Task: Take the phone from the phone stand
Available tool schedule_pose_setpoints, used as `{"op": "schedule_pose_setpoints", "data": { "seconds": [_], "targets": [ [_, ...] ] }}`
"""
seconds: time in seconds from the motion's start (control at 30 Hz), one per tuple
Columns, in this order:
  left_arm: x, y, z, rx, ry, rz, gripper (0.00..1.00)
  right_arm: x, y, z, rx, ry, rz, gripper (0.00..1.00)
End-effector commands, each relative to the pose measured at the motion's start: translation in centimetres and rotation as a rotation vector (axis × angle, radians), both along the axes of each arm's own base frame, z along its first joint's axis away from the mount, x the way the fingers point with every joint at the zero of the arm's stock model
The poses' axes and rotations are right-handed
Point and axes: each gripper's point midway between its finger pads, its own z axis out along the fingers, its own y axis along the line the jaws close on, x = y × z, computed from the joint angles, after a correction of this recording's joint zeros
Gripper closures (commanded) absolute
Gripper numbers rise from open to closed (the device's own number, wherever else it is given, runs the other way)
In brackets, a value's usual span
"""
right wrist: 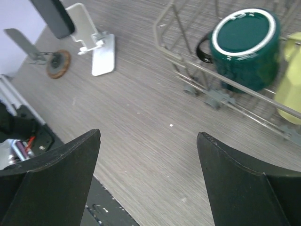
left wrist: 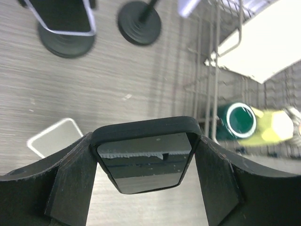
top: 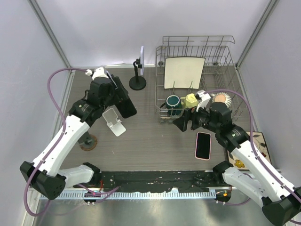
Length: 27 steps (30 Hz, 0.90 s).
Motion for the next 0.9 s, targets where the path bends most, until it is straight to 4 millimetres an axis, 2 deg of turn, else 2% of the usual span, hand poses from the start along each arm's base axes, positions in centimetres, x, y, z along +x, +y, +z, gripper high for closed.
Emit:
{"op": "schedule_pose_setpoints", "data": {
  "seconds": [0.0,0.13,0.33,0.37,0.43,0.67,0.87],
  "targets": [
    [-2.3,-6.0,1.3,-0.152,0.055,-0.244,1.00,-0.6,2.9,3.9,0.153,-0.058,0.139,0.11],
    [-4.3,-9.5,0.6,-0.173,0.088,-0.338,1.00,-1.3,5.1,4.3,0.217,-0.035,0.212,0.12],
    [-6.0,-12.9,0.4,-0.205,0.100,-0.412,1.00,-2.2,9.0,4.8,0.262,-0.029,0.279,0.18],
    [-6.2,-13.2,0.6,-0.213,0.096,-0.421,1.00,-2.9,9.9,4.7,0.267,-0.021,0.304,0.19],
    [-7.1,-14.2,0.8,-0.227,0.101,-0.452,1.00,-2.9,10.6,4.5,0.283,-0.024,0.299,0.23],
    [-8.6,-15.6,0.5,-0.267,0.102,-0.493,1.00,-3.5,11.7,4.4,0.303,-0.007,0.314,0.34],
    [-8.9,-16.1,1.0,-0.286,0.091,-0.510,1.00,-3.8,12.1,4.0,0.291,0.010,0.321,0.57]
  ]
}}
